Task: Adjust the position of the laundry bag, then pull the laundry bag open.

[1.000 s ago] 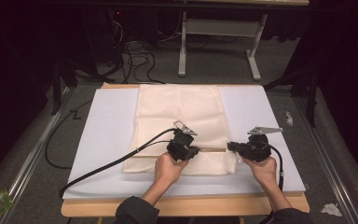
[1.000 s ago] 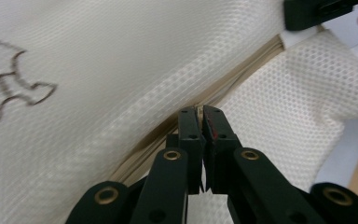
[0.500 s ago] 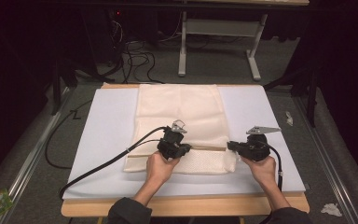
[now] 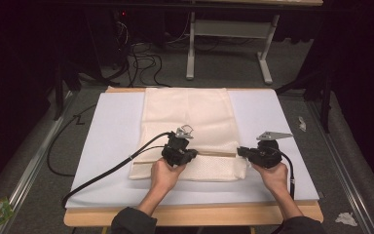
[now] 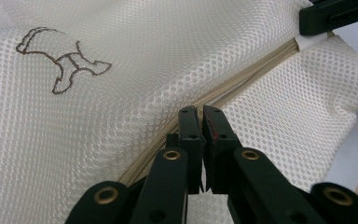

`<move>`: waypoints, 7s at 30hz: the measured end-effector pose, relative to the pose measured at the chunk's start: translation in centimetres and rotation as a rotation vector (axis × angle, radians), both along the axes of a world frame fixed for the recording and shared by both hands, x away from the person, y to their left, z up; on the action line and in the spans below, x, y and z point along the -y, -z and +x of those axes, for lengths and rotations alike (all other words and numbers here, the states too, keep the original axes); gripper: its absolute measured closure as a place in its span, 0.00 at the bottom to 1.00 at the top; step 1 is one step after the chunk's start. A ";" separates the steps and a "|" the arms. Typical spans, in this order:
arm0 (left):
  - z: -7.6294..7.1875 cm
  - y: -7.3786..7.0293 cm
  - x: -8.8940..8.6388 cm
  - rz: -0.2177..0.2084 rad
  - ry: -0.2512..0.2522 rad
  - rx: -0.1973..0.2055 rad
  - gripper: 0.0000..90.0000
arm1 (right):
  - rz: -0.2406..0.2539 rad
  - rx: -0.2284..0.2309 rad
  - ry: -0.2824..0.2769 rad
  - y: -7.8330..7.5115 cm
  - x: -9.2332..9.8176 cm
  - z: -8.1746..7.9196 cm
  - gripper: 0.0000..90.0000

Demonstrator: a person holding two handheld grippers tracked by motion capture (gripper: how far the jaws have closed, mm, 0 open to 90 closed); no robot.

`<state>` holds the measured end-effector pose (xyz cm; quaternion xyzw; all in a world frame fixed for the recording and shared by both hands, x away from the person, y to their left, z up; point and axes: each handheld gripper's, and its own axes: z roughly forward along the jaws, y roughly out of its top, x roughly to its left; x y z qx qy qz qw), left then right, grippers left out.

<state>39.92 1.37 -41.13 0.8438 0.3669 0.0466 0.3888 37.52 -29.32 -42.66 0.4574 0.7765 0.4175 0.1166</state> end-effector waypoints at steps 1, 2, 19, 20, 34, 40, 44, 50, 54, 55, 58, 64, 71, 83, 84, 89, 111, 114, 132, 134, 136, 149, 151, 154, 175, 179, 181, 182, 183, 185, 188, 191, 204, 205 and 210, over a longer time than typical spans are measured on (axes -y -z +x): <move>0.0 0.0 -0.1 -0.005 -0.003 0.000 0.97 | -0.004 0.003 -0.002 0.0 0.0 0.0 0.97; 0.0 -0.1 -0.1 -0.007 -0.006 0.000 0.97 | 0.000 0.001 0.001 0.0 -0.1 0.0 0.97; -0.1 -0.6 -1.0 -0.027 -0.012 0.011 0.97 | -0.004 0.000 -0.002 -0.5 -0.6 0.2 0.97; -0.1 -0.6 -1.0 -0.028 -0.013 0.011 0.97 | -0.005 -0.001 -0.002 -0.5 -0.6 0.2 0.97; -0.3 -0.8 -2.4 -0.033 -0.040 0.016 0.97 | -0.011 -0.001 -0.004 -0.5 -0.8 0.3 0.97; -0.3 -0.6 -2.8 -0.047 -0.046 0.021 0.97 | -0.015 0.003 -0.001 -0.6 -0.8 0.3 0.97; -0.4 -0.7 -3.0 -0.050 -0.049 0.028 0.97 | -0.014 0.005 -0.001 -0.6 -0.9 0.4 0.97; -0.3 -0.5 -3.1 -0.059 -0.054 0.024 0.97 | -0.017 0.009 -0.003 -0.5 -0.9 0.4 0.97; -0.4 -0.7 -3.3 -0.061 -0.053 0.026 0.97 | -0.012 0.009 -0.002 -0.5 -0.8 0.4 0.97; -0.4 -0.7 -3.3 -0.062 -0.053 0.028 0.97 | -0.012 0.011 -0.002 -0.5 -0.8 0.5 0.97; -0.4 -0.8 -3.4 -0.067 -0.052 0.030 0.97 | -0.011 0.013 -0.002 -0.5 -0.8 0.4 0.97; -0.4 -0.5 -3.6 -0.067 -0.049 0.041 0.97 | -0.018 0.020 -0.002 -0.5 -0.8 0.4 0.97; -0.4 -0.7 -5.3 -0.070 -0.077 0.045 0.97 | -0.033 0.017 0.002 -0.3 -0.8 0.4 0.97; -0.4 -1.3 -7.4 -0.091 -0.113 0.054 0.97 | -0.032 0.021 0.011 -0.5 -0.7 0.4 0.97; -0.4 -1.3 -7.5 -0.092 -0.116 0.054 0.97 | -0.037 0.025 0.007 -0.5 -0.6 0.4 0.97; -0.4 -1.6 -8.1 -0.099 -0.131 0.060 0.97 | -0.037 0.032 0.014 -0.6 -0.7 0.3 0.97; -0.4 -1.6 -9.5 -0.110 -0.150 0.063 0.97 | -0.040 0.042 0.013 -0.7 -0.8 0.5 0.97; -0.4 -1.6 -9.5 -0.109 -0.151 0.065 0.97 | -0.040 0.044 0.011 -0.8 -0.8 0.5 0.97; -0.4 -1.9 -11.0 -0.095 -0.197 0.080 0.97 | -0.046 0.029 0.030 -0.7 -0.3 0.7 0.97; -0.4 -2.0 -11.4 -0.102 -0.198 0.074 0.97 | -0.046 0.027 0.031 -0.6 0.0 0.7 0.97; -0.4 -1.9 -11.7 -0.097 -0.207 0.077 0.97 | -0.044 0.029 0.033 -0.7 0.1 0.7 0.97; -0.3 -2.2 -13.0 -0.101 -0.234 0.083 0.97 | -0.052 0.025 0.035 -0.6 0.2 0.9 0.97; -0.3 -2.2 -13.1 -0.102 -0.238 0.083 0.97 | -0.066 0.024 0.035 -0.6 0.1 0.8 0.97; -0.3 -2.3 -13.5 -0.098 -0.248 0.088 0.97 | -0.066 0.029 0.035 -0.7 0.2 0.9 0.97; -0.6 -2.1 -15.3 -0.112 -0.307 0.118 0.97 | -0.065 0.019 0.049 -0.7 0.6 1.3 0.97; -0.5 -2.1 -15.7 -0.103 -0.319 0.122 0.97 | -0.069 0.018 0.054 -0.7 0.7 1.3 0.97; -0.6 -2.1 -15.9 -0.087 -0.325 0.131 0.97 | -0.068 0.015 0.058 -0.7 0.8 1.3 0.97; -0.7 -2.2 -16.0 -0.089 -0.326 0.131 0.97 | -0.072 0.015 0.057 -0.7 0.9 1.4 0.97; -0.7 -2.2 -16.0 -0.090 -0.327 0.132 0.97 | -0.073 0.018 0.056 -0.7 0.9 1.4 0.97; -0.7 -2.2 -16.1 -0.092 -0.330 0.135 0.97 | -0.070 0.021 0.056 -0.7 0.9 1.4 0.97; -0.6 -2.3 -16.3 -0.094 -0.337 0.136 0.97 | -0.061 0.022 0.063 -0.8 1.0 1.4 0.97; -0.7 -2.3 -16.4 -0.097 -0.336 0.134 0.97 | -0.053 0.026 0.069 -0.9 1.2 1.5 0.97; -0.5 -1.9 -16.4 -0.056 -0.347 0.144 0.97 | -0.055 0.045 0.084 -1.3 1.5 1.2 0.97; -0.4 -1.8 -16.3 -0.052 -0.346 0.143 0.97 | -0.057 0.041 0.087 -1.3 1.5 1.1 0.97; -0.3 -1.6 -16.0 -0.055 -0.332 0.143 0.97 | -0.064 0.044 0.095 -1.1 1.9 0.7 0.97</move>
